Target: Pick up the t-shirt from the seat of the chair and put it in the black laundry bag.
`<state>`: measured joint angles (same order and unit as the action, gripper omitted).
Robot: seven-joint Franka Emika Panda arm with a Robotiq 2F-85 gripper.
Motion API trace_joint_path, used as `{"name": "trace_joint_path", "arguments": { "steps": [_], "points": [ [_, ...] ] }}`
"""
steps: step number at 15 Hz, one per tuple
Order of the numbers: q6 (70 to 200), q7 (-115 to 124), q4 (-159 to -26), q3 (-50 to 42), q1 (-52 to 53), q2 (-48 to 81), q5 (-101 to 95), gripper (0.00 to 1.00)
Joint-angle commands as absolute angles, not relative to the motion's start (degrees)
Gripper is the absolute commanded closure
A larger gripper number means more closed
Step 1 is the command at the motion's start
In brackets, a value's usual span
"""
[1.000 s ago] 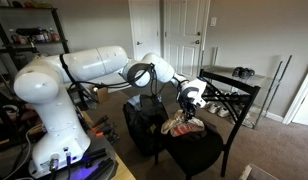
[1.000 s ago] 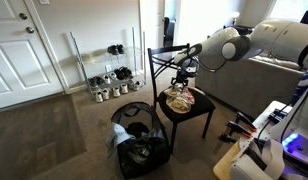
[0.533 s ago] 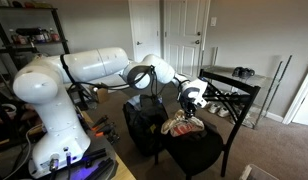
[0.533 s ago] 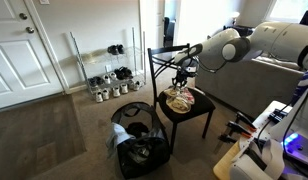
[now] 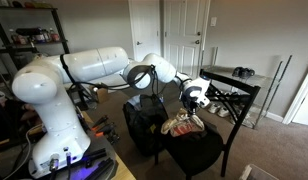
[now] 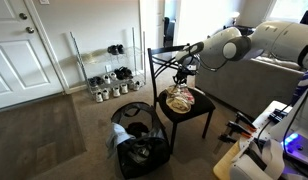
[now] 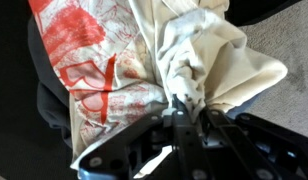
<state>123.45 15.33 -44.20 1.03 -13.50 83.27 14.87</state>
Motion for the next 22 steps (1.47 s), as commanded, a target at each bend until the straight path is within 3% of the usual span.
{"name": "trace_joint_path", "arguments": {
  "steps": [1, 18, 20, 21, 22],
  "points": [
    [126.53, 10.33, -50.00, 2.04, -14.46, 78.16, 15.34, 0.94],
    [143.72, -7.93, -83.60, 3.00, -12.93, 52.82, 14.48, 0.94],
    [143.94, -6.84, -85.78, 2.93, -13.06, 51.26, 14.76, 0.94],
    [142.02, -5.54, -78.82, 2.36, -12.41, 56.27, 14.02, 0.88],
    [142.10, -5.55, -80.20, 2.34, -12.45, 55.27, 14.06, 0.88]
  ]
}}
